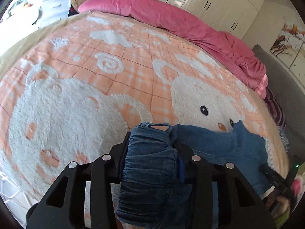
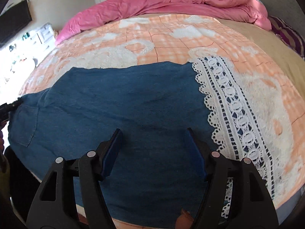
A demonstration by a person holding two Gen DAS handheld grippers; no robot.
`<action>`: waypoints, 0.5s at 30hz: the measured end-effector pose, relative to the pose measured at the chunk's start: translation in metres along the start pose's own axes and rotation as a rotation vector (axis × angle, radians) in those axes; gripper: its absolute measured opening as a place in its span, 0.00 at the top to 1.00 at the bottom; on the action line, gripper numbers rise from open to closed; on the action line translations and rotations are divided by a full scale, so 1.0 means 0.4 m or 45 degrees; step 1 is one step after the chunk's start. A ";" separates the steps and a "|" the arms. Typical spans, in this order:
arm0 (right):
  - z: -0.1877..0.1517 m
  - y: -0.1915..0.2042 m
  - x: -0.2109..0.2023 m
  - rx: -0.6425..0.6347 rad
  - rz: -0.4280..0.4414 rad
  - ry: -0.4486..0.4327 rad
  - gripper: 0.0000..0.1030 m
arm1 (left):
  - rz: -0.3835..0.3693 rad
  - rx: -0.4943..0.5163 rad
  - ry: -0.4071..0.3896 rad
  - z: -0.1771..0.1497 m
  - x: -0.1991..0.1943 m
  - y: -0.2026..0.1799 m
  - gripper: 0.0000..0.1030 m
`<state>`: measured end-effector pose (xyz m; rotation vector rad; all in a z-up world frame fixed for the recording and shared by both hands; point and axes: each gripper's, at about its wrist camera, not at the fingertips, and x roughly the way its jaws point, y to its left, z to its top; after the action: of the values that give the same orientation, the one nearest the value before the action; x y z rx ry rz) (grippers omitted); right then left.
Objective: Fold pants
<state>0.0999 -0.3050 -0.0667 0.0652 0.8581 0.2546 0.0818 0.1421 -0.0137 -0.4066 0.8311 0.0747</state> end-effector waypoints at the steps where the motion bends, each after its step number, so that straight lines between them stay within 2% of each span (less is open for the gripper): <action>1: -0.006 -0.001 0.000 -0.006 0.001 -0.007 0.42 | 0.044 0.036 0.017 -0.007 0.020 -0.006 0.62; 5: -0.012 0.005 -0.001 -0.020 -0.016 -0.019 0.42 | 0.073 0.046 0.008 -0.016 0.047 -0.008 0.59; 10: -0.019 0.009 -0.005 -0.016 -0.016 -0.058 0.42 | 0.118 0.088 -0.019 -0.013 0.015 -0.022 0.52; 12: -0.019 0.010 -0.018 -0.002 -0.003 -0.082 0.32 | 0.140 0.112 -0.040 -0.014 -0.011 -0.035 0.51; 15: -0.023 0.012 -0.056 0.017 0.013 -0.128 0.30 | 0.182 0.156 -0.083 -0.014 -0.053 -0.055 0.42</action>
<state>0.0780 -0.3063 -0.0552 0.0940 0.7596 0.2534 0.0683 0.1214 0.0054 -0.2281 0.7952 0.1680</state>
